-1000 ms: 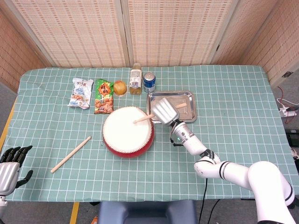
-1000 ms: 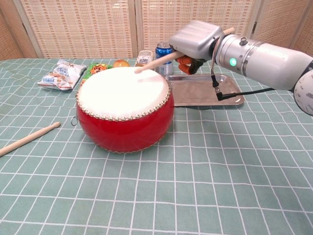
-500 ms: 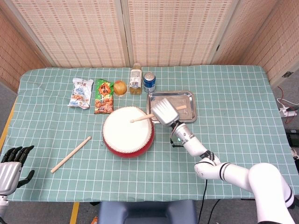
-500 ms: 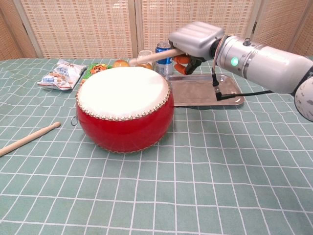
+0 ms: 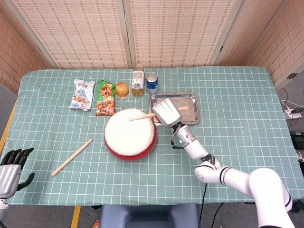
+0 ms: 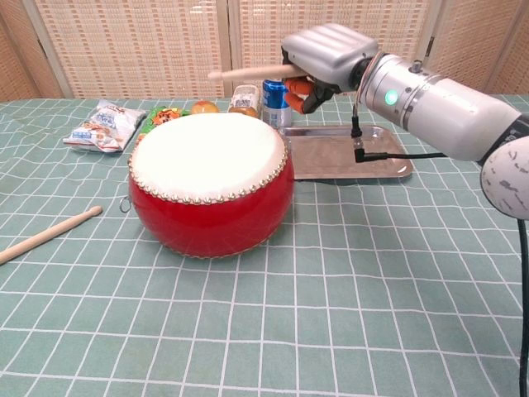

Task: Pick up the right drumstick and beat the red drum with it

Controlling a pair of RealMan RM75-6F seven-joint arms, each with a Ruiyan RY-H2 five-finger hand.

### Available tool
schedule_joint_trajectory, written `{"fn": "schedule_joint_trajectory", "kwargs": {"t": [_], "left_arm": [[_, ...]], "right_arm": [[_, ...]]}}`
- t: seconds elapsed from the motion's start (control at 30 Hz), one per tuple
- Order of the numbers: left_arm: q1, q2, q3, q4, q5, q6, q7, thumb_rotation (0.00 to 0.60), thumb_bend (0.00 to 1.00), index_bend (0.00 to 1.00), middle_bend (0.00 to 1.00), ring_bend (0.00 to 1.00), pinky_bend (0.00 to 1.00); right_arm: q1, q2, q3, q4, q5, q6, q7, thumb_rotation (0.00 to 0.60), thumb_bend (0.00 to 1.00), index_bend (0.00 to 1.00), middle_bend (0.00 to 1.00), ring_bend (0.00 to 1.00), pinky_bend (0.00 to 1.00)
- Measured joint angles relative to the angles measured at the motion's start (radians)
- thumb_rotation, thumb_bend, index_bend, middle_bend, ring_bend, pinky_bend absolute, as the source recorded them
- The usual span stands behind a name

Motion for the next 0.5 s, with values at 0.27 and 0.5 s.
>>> {"fn": "schedule_joint_trajectory", "kwargs": {"t": [0.27, 0.5], "left_arm": [[0.001, 0.004, -0.002, -0.007, -0.001, 0.003, 0.004, 0.6, 0.3, 0.12, 0.15, 0.09, 0.11], [-0.001, 0.0, 0.0, -0.002, -0.004, -0.005, 0.003, 0.6, 0.3, 0.12, 0.15, 0.09, 0.11]], "right_arm": [[-0.009, 0.016, -0.015, -0.029, 0.017, -0.03, -0.047, 0.6, 0.53, 0.96, 0.92, 1.0, 1.0], [0.002, 0.016, -0.081, 0.015, 0.002, -0.087, -0.311, 0.6, 0.53, 0.93, 0.92, 1.0, 1.0]]}}
